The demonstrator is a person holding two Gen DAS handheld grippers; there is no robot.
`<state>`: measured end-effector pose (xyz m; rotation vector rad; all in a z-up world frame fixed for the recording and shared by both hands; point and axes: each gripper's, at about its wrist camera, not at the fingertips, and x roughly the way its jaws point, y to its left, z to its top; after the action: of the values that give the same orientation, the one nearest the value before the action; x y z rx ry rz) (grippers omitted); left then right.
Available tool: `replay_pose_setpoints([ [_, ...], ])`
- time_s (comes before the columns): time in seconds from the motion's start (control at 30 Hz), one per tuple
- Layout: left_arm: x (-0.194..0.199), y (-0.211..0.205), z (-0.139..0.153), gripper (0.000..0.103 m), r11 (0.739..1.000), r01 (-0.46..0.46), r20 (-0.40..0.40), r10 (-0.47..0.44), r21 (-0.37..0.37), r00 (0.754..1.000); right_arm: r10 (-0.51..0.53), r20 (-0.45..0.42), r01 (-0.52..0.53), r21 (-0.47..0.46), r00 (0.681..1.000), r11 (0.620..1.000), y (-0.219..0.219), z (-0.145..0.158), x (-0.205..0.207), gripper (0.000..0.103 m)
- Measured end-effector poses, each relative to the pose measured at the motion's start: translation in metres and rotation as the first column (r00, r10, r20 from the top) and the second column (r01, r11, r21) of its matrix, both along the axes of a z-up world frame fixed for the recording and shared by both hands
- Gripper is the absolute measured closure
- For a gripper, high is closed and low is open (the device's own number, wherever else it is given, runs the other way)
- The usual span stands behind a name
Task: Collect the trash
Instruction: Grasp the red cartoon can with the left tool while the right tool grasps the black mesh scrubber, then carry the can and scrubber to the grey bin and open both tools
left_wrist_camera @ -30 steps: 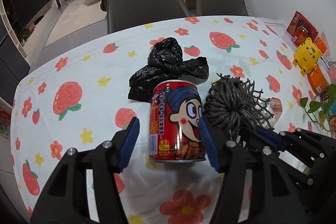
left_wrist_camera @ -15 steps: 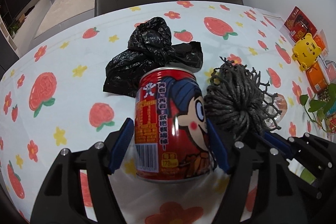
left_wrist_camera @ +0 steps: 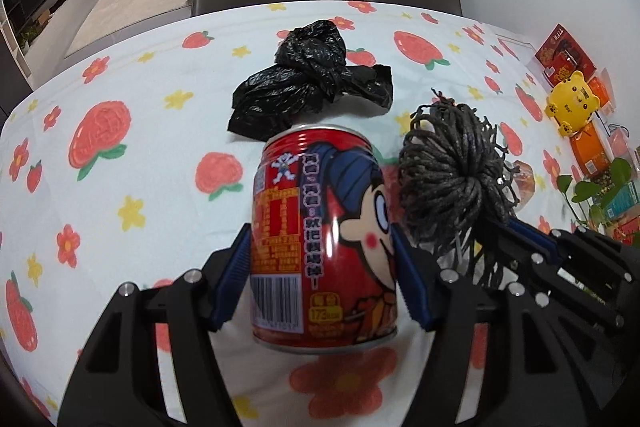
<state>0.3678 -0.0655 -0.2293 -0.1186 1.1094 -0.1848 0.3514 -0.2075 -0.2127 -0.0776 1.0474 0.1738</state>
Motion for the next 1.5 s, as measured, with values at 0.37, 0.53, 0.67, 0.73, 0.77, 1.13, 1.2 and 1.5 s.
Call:
replay_pose_setpoints([
  [0.37,-0.075,0.033,0.041,0.037,0.999,-0.035,0.028,0.035,0.017,0.999,0.022,0.038,-0.022,0.002,0.999,1.0,0.016,0.041,-0.061,0.096],
  [0.53,-0.114,0.044,0.062,0.037,0.999,-0.032,0.055,0.031,0.013,0.998,0.028,0.052,-0.028,0.004,0.998,1.0,0.028,0.06,-0.106,0.096],
  [0.67,-0.149,0.048,0.078,0.037,1.0,-0.005,0.087,0.005,0.01,0.996,0.011,0.074,-0.011,0.003,0.997,1.0,0.036,0.075,-0.145,0.096],
  [0.73,-0.168,0.048,0.087,0.037,1.0,0.015,0.101,-0.015,0.003,0.995,-0.007,0.086,0.007,0.005,0.996,1.0,0.039,0.083,-0.167,0.096],
  [0.77,-0.177,0.048,0.09,0.037,1.0,0.026,0.107,-0.026,-0.001,0.994,-0.02,0.094,0.02,0.005,0.995,1.0,0.039,0.087,-0.18,0.096],
  [1.13,-0.282,0.003,0.113,0.037,0.962,0.273,0.162,-0.267,-0.012,0.95,-0.264,0.141,0.266,0.001,0.954,0.964,0.005,0.114,-0.325,0.096],
  [1.2,-0.299,-0.014,0.113,0.037,0.946,0.322,0.163,-0.316,-0.014,0.935,-0.318,0.134,0.321,-0.005,0.939,0.947,-0.011,0.114,-0.353,0.096],
  [1.5,-0.376,-0.124,0.113,0.037,0.827,0.562,0.16,-0.557,0.017,0.815,-0.559,0.128,0.565,-0.018,0.819,0.825,-0.104,0.109,-0.478,0.096],
])
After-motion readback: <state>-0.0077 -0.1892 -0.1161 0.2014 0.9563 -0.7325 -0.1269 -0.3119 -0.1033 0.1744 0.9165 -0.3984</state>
